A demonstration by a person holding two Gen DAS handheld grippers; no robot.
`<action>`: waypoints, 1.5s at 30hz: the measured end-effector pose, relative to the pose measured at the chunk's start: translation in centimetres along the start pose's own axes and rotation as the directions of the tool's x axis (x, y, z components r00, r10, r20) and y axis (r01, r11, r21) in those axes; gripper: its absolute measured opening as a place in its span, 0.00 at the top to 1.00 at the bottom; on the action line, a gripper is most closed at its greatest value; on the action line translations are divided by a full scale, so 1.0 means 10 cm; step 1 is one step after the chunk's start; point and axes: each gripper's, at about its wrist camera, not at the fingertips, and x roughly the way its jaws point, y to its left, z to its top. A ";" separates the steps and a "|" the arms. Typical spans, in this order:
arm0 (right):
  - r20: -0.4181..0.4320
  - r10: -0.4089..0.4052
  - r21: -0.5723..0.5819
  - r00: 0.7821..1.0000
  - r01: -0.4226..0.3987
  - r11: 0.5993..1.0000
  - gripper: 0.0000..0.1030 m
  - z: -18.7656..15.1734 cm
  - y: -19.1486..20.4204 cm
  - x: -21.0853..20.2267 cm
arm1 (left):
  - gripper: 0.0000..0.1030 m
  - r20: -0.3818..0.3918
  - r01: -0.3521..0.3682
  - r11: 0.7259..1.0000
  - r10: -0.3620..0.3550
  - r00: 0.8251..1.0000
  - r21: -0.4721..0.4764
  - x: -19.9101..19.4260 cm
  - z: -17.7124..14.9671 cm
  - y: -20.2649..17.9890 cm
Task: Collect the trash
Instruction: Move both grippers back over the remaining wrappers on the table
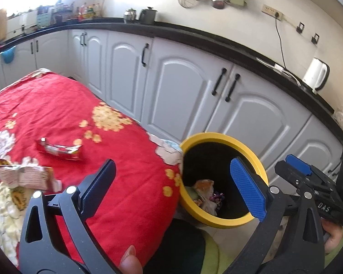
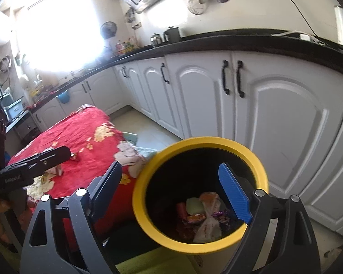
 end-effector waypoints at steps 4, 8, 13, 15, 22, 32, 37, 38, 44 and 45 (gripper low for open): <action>0.001 0.027 -0.029 1.000 -0.027 0.999 0.19 0.05 0.18 0.01 | 0.11 0.023 -0.022 0.999 0.023 0.999 -0.030 -0.13 0.03 0.16; -0.003 0.056 -0.051 0.998 -0.057 0.997 0.19 0.08 0.37 0.05 | 0.11 0.037 -0.047 0.997 0.049 0.998 -0.058 -0.23 0.05 0.32; -0.013 0.093 -0.081 0.996 -0.094 0.992 0.19 0.09 0.59 0.10 | 0.11 0.054 -0.080 0.992 0.085 0.995 -0.099 -0.36 0.06 0.55; -0.017 0.105 -0.091 0.994 -0.107 0.990 0.18 0.08 0.68 0.13 | 0.11 0.061 -0.093 0.989 0.100 0.993 -0.114 -0.41 0.06 0.63; -0.032 0.146 -0.120 0.989 -0.149 0.982 0.18 0.08 0.96 0.18 | 0.11 0.076 -0.129 0.980 0.141 0.987 -0.151 -0.55 0.06 0.85; -0.056 0.193 -0.163 0.980 -0.199 0.966 0.18 0.07 1.31 0.32 | 0.11 0.075 -0.171 0.966 0.188 0.979 -0.195 -0.66 0.01 1.15; -0.083 0.212 -0.185 0.974 -0.224 0.957 0.18 0.08 1.48 0.49 | 0.11 0.055 -0.197 0.953 0.215 0.975 -0.231 -0.64 -0.05 1.35; -0.089 0.214 -0.188 0.973 -0.228 0.955 0.18 0.08 1.50 0.53 | 0.11 0.052 -0.202 0.950 0.220 0.974 -0.237 -0.64 -0.06 1.38; -0.131 0.214 -0.218 0.968 -0.239 0.946 0.18 0.09 1.64 0.80 | 0.11 0.010 -0.231 0.927 0.245 0.970 -0.296 -0.56 -0.16 1.64; -0.136 0.209 -0.228 0.969 -0.235 0.945 0.18 0.10 1.67 0.86 | 0.11 0.000 -0.233 0.923 0.244 0.970 -0.308 -0.55 -0.18 1.68</action>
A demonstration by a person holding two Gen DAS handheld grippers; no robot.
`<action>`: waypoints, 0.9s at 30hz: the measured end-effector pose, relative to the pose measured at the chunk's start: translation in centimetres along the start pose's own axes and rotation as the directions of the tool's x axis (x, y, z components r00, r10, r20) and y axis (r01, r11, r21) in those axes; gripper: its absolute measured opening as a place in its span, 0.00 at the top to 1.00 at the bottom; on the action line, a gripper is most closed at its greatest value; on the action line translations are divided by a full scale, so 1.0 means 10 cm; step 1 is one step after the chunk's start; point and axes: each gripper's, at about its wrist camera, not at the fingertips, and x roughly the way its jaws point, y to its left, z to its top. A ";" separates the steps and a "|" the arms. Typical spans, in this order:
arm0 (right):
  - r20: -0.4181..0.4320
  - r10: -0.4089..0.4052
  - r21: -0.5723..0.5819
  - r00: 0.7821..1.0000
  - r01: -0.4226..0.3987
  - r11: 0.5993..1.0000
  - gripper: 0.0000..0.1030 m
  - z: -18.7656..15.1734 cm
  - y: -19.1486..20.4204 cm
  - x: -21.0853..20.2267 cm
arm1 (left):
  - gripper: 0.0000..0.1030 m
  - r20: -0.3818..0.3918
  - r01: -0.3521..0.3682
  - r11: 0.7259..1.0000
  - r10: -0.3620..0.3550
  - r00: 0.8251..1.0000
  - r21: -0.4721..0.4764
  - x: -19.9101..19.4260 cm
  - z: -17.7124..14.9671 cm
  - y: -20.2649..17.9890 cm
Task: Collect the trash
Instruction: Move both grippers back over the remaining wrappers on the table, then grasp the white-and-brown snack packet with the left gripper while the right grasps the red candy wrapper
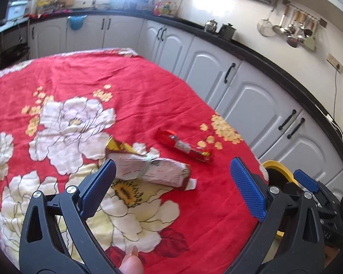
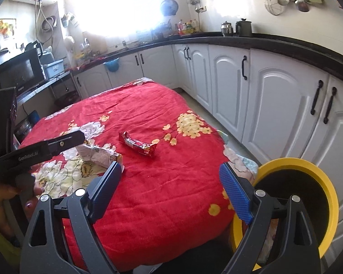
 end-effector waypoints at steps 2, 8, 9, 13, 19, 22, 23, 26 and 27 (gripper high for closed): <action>-0.012 0.004 -0.010 1.000 -0.004 1.000 0.18 0.03 0.00 0.11 | 0.11 -0.022 0.004 0.999 -0.004 1.000 -0.032 0.04 -0.02 0.08; -0.068 0.022 -0.031 0.997 -0.025 0.999 0.18 0.08 -0.03 0.48 | 0.11 -0.094 0.035 0.981 -0.054 0.994 -0.192 0.19 -0.11 0.34; -0.075 0.024 -0.032 0.997 -0.027 0.999 0.18 0.09 -0.03 0.52 | 0.11 -0.104 0.050 0.973 -0.075 0.992 -0.226 0.22 -0.13 0.39; -0.102 0.040 -0.032 0.994 -0.044 0.999 0.20 0.11 -0.06 0.73 | 0.11 -0.127 0.094 0.938 -0.143 0.982 -0.334 0.31 -0.18 0.49; -0.120 0.084 -0.104 0.989 -0.097 0.990 0.24 0.19 0.05 0.93 | 0.11 -0.127 0.093 0.897 -0.162 0.979 -0.433 0.48 -0.16 0.56; -0.138 0.105 -0.137 0.985 -0.124 0.983 0.26 0.22 0.13 1.03 | 0.11 -0.121 0.069 0.890 -0.137 0.983 -0.450 0.55 -0.10 0.57; -0.145 0.103 -0.147 0.984 -0.125 0.981 0.28 0.23 0.15 1.07 | 0.11 -0.121 0.060 0.890 -0.128 0.984 -0.452 0.56 -0.08 0.58; -0.173 0.113 -0.178 0.978 -0.144 0.973 0.29 0.25 0.23 1.20 | 0.11 -0.122 0.030 0.889 -0.096 0.988 -0.458 0.62 -0.04 0.58; -0.183 0.113 -0.186 0.977 -0.147 0.971 0.30 0.25 0.25 1.24 | 0.12 -0.122 0.024 0.890 -0.090 0.988 -0.455 0.63 -0.02 0.58</action>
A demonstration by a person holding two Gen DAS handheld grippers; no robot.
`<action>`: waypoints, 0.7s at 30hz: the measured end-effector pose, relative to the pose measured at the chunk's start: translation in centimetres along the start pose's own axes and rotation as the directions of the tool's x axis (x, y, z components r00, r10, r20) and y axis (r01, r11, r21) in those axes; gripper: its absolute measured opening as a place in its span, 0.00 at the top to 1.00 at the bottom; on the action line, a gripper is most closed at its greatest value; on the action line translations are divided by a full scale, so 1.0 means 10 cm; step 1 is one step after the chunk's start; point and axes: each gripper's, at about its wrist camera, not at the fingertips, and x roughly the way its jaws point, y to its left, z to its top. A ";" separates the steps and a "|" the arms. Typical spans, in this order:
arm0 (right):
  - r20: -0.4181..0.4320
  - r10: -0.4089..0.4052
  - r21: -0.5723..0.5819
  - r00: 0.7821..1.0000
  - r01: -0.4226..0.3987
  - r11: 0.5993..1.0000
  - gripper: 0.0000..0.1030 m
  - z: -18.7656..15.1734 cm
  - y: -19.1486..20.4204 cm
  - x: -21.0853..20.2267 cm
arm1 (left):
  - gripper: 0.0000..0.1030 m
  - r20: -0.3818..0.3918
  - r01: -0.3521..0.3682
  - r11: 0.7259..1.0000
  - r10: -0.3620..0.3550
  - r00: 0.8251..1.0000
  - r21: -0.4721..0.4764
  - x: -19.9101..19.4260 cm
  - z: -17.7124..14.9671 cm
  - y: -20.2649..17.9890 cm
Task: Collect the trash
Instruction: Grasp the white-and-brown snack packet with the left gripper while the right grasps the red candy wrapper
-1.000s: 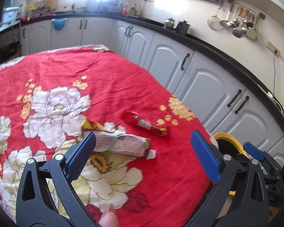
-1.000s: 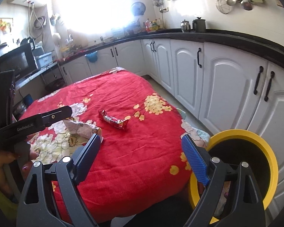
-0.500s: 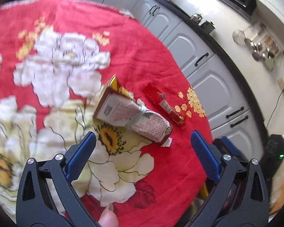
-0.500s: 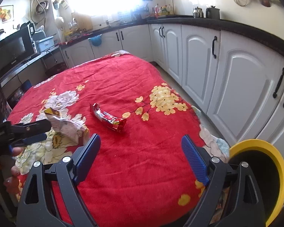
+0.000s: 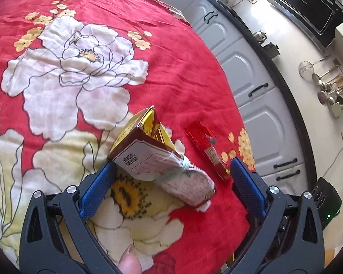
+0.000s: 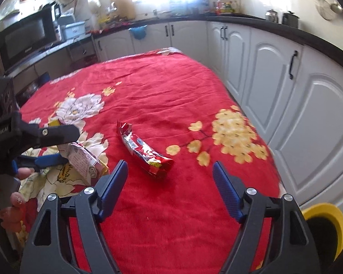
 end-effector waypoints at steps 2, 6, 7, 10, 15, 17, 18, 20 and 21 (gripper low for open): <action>-0.028 -0.002 -0.011 1.000 0.002 1.000 0.35 0.02 0.01 0.11 | 0.15 0.007 -0.016 1.000 0.016 1.000 0.003 0.02 0.03 0.00; -0.066 0.012 -0.015 0.998 -0.013 1.000 0.48 0.04 0.01 0.26 | 0.20 0.025 -0.046 0.999 0.046 0.999 0.025 0.06 0.07 0.00; -0.070 0.017 -0.016 0.997 -0.018 1.000 0.53 0.04 0.01 0.28 | 0.22 0.030 -0.052 0.998 0.051 0.998 0.030 0.07 0.08 0.00; -0.066 0.032 -0.016 0.997 -0.033 0.999 0.66 0.02 0.03 0.30 | 0.28 0.044 -0.076 0.996 0.074 0.996 0.050 0.09 0.10 -0.01; -0.044 0.055 0.017 0.998 -0.054 0.998 0.83 -0.04 0.01 0.24 | 0.44 0.073 -0.119 0.990 0.114 0.991 0.080 0.09 0.10 0.01; -0.035 0.056 0.028 0.998 -0.055 0.998 0.88 -0.09 0.01 0.20 | 0.51 0.079 -0.125 0.988 0.118 0.990 0.086 0.08 0.10 0.02; -0.029 0.060 0.034 0.998 -0.059 0.998 0.89 -0.11 0.01 0.17 | 0.54 0.080 -0.125 0.988 0.118 0.990 0.087 0.08 0.10 0.02; -0.015 0.061 0.043 0.998 -0.060 0.997 0.90 -0.17 0.01 0.12 | 0.62 0.082 -0.123 0.988 0.115 0.990 0.095 0.07 0.09 0.03; -0.011 0.061 0.046 0.998 -0.060 0.997 0.90 -0.19 0.01 0.10 | 0.64 0.081 -0.122 0.987 0.114 0.990 0.104 0.07 0.08 0.03</action>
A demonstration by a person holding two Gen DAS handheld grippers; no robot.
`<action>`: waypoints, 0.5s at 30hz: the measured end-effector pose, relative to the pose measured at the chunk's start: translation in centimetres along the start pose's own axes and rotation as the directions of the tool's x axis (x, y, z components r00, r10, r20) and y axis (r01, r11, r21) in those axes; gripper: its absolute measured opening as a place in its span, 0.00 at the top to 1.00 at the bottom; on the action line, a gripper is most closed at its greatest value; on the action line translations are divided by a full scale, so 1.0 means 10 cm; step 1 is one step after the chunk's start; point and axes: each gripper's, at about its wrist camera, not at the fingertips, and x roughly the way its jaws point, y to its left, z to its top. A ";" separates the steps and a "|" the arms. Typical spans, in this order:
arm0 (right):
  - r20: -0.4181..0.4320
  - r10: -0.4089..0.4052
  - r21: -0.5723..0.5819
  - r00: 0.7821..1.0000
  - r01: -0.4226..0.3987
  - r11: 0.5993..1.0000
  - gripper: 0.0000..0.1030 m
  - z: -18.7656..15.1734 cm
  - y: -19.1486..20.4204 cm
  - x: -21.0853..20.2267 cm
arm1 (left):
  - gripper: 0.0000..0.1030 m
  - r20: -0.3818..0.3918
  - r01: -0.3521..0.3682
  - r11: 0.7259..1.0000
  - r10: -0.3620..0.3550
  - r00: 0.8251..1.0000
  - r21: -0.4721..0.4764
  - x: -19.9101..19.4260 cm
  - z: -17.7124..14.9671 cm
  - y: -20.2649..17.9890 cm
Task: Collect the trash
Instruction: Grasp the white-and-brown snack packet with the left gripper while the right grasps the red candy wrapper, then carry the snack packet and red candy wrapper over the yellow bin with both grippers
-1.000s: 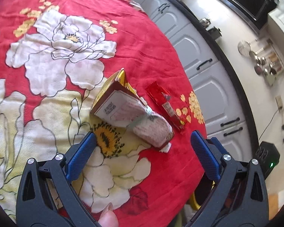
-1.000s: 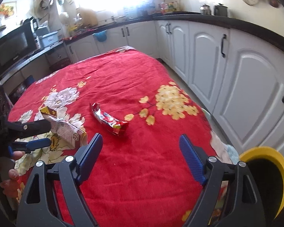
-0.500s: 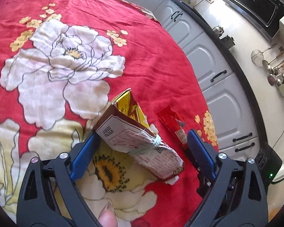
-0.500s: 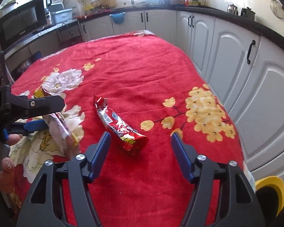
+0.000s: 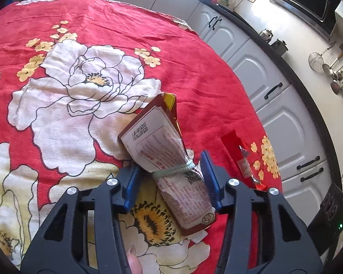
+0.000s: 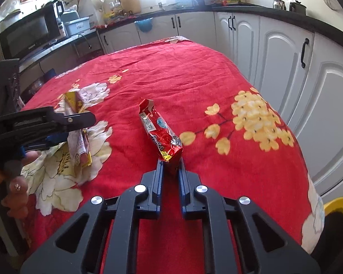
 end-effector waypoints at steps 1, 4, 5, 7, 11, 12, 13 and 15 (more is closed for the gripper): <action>0.006 0.000 0.006 1.000 0.000 1.000 0.90 -0.04 0.00 -0.04 | 0.72 -0.002 0.002 1.000 -0.002 1.000 0.006 0.00 -0.01 -0.01; 0.016 0.001 0.021 1.000 -0.001 1.000 0.90 -0.13 0.01 -0.12 | 0.75 -0.006 0.003 0.999 -0.003 1.000 0.035 -0.01 -0.06 -0.04; 0.020 -0.004 0.022 1.000 0.003 1.000 0.90 -0.17 0.01 -0.15 | 0.75 -0.005 0.004 0.999 -0.003 1.000 0.048 -0.02 -0.08 -0.06; 0.028 -0.026 0.016 0.999 0.026 1.000 0.90 -0.23 0.02 -0.21 | 0.75 -0.006 0.007 0.998 -0.006 1.000 0.065 -0.02 -0.10 -0.09; 0.040 -0.044 0.037 0.998 0.043 0.998 0.90 -0.35 -0.01 -0.35 | 0.75 -0.009 0.021 0.992 -0.020 1.000 0.122 -0.06 -0.19 -0.21; 0.043 -0.048 0.043 0.998 0.047 0.998 0.90 -0.36 -0.03 -0.37 | 0.75 -0.008 0.026 0.991 -0.026 1.000 0.135 -0.08 -0.21 -0.25; 0.049 -0.056 0.050 0.997 0.054 0.997 0.90 -0.40 -0.05 -0.42 | 0.75 -0.006 0.031 0.989 -0.030 1.000 0.145 -0.09 -0.23 -0.28; 0.061 -0.068 0.062 0.996 0.064 0.996 0.90 -0.45 -0.08 -0.50 | 0.75 -0.004 0.041 0.984 -0.041 0.999 0.172 -0.12 -0.28 -0.36</action>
